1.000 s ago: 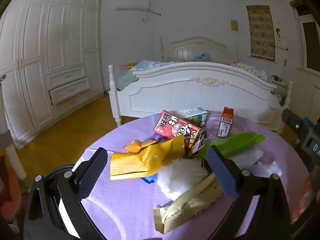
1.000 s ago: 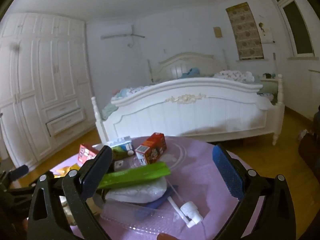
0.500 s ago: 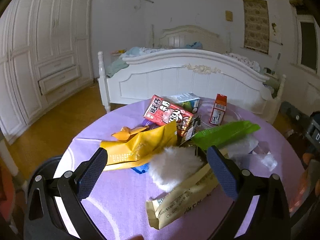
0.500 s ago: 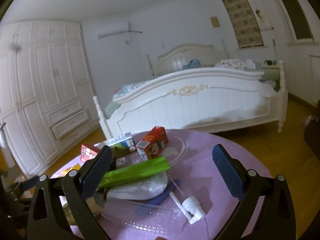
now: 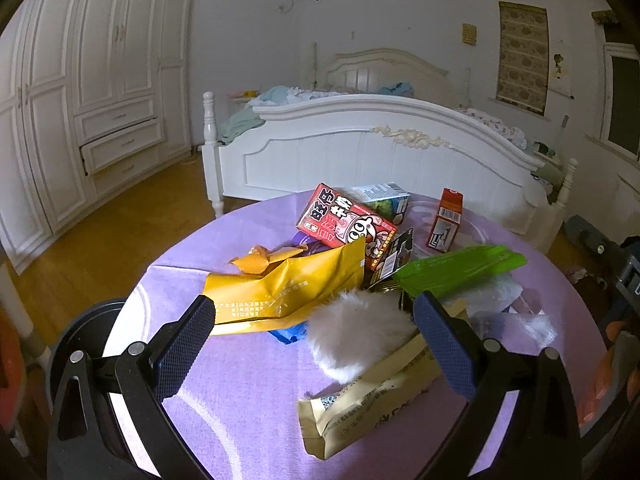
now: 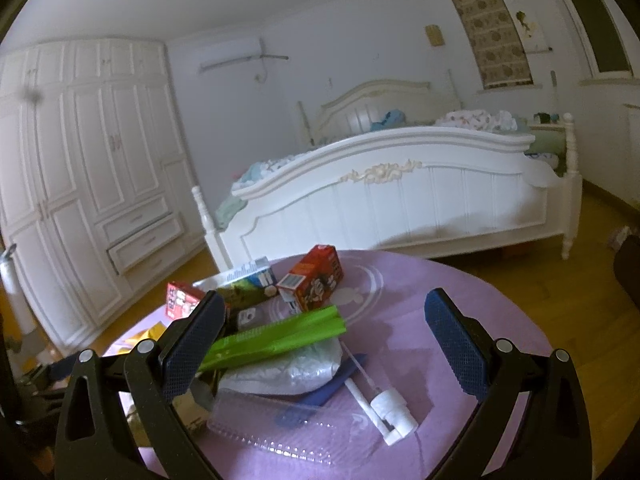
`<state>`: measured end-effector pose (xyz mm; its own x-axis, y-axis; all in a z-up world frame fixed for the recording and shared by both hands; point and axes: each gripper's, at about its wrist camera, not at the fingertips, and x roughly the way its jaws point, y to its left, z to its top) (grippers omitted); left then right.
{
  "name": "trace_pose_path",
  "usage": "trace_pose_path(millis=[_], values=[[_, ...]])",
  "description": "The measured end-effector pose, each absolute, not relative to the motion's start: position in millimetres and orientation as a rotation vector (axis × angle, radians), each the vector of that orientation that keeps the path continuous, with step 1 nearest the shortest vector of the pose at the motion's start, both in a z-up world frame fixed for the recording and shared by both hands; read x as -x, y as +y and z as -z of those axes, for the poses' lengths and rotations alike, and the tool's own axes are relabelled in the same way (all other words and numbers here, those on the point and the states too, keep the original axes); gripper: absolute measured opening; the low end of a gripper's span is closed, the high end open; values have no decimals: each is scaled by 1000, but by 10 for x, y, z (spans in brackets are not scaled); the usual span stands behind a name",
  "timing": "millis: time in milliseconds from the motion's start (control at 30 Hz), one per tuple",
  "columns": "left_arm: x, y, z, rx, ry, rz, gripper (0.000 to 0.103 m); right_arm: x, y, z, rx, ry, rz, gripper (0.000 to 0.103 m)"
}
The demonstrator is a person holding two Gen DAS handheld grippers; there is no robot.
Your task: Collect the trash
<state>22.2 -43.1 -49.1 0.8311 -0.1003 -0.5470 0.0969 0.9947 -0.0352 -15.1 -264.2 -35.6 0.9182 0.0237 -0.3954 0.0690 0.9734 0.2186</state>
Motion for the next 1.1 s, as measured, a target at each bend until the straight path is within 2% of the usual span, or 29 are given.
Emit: trace_pose_path(millis=[1100], values=[[-229, -358, 482, 17, 593, 102, 98, 163, -2643, 305, -245, 385, 5, 99]])
